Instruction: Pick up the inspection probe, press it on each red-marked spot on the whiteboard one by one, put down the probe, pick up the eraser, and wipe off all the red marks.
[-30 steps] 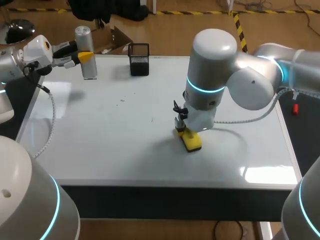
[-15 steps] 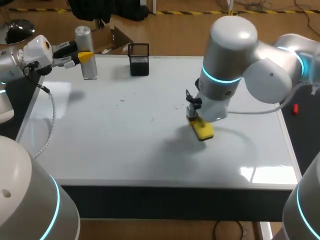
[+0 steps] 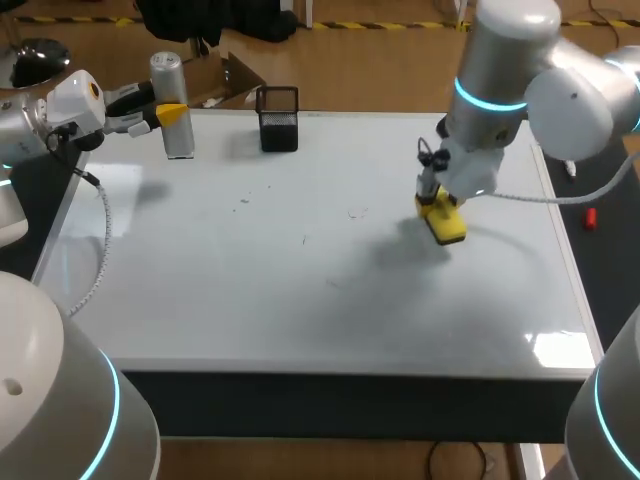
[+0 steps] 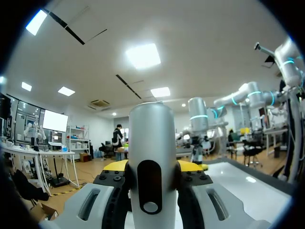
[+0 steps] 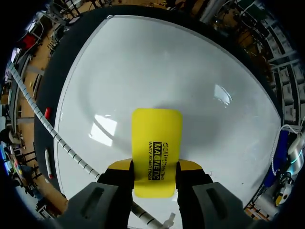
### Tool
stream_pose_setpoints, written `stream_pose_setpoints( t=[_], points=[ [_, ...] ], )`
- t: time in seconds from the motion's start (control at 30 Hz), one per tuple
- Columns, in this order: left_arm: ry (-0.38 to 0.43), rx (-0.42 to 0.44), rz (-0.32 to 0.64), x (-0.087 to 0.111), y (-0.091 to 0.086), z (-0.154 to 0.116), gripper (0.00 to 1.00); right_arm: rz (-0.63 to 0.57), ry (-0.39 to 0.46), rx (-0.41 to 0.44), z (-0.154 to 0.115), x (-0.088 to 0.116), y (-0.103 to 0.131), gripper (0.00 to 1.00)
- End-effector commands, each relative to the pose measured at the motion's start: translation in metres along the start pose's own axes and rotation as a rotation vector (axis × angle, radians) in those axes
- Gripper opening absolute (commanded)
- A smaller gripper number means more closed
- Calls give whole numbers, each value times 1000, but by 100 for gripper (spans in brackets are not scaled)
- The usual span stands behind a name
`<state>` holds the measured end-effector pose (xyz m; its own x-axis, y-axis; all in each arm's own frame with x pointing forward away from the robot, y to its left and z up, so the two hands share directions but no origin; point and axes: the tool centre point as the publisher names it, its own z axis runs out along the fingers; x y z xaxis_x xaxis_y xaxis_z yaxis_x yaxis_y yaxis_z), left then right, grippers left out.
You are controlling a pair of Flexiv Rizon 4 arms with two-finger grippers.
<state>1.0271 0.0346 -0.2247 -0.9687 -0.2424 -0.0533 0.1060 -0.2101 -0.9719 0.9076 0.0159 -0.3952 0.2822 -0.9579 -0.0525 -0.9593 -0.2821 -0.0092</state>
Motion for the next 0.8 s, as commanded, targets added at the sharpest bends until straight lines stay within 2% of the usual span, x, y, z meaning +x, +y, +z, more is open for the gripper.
stream_pose_setpoints(
  t=[0.03,0.23,0.4,0.5,0.8],
  points=[
    [0,-1,0,0,-2,0,0,-1,-15,-54,-2,20,-27,0],
    [0,-1,0,0,-2,0,0,25,-44,-68,-2,43,-68,0],
    [0,-1,0,0,-2,0,0,40,-49,-76,-1,48,-102,0],
    [0,-1,0,0,-2,0,0,43,-45,-85,3,45,-122,0],
    [0,-1,0,0,-2,0,0,21,-37,-96,12,17,-171,0]
  ],
)
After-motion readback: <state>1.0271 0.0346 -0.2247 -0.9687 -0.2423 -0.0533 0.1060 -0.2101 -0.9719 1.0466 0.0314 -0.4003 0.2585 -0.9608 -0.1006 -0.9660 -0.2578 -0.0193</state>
